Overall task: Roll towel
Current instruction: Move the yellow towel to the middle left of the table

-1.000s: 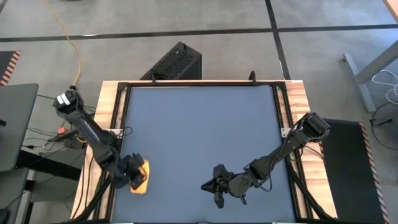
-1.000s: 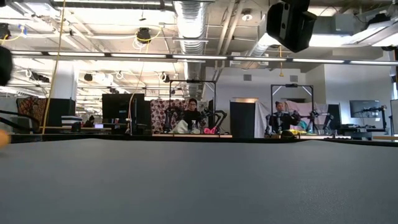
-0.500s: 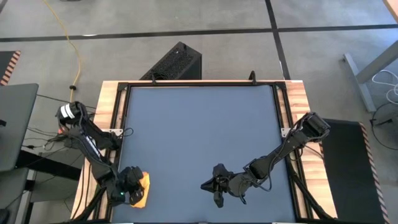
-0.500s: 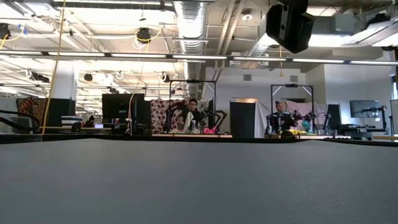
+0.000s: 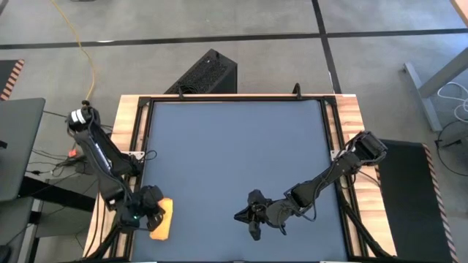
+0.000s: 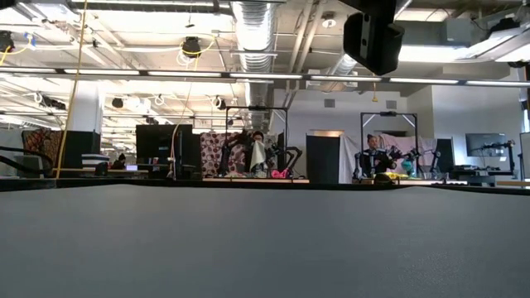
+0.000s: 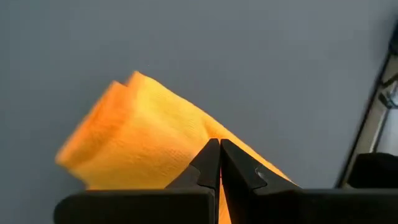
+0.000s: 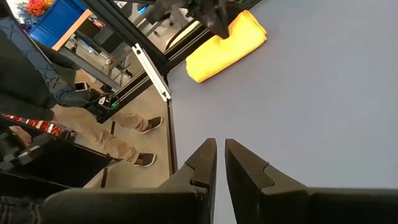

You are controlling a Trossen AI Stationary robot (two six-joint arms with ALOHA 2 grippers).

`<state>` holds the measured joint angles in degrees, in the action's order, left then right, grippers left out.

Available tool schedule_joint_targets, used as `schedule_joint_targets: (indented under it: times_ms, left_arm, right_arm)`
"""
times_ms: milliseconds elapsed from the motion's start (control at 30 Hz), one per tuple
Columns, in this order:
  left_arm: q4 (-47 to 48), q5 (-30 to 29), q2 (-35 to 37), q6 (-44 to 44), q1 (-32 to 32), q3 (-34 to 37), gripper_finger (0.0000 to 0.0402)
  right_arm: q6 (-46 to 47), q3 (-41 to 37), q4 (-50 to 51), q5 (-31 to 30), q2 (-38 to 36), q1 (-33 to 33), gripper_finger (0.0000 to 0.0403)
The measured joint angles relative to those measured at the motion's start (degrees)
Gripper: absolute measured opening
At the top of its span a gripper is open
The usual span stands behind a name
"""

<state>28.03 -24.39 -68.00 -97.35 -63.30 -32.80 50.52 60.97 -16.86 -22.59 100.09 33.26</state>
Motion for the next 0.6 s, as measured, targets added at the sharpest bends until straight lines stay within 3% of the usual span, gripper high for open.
schedule_joint_targets:
  times_ms: [300,600]
  left_arm:
    - [11.2,1.6,2.9,0.1,1.9,0.0,0.0]
    - [12.5,3.7,3.3,1.3,2.7,0.4,0.0]
  right_arm:
    - [0.0,0.0,0.0,0.0,0.0,0.0,0.0062]
    - [0.0,0.0,-0.1,0.3,0.0,0.1,0.0062]
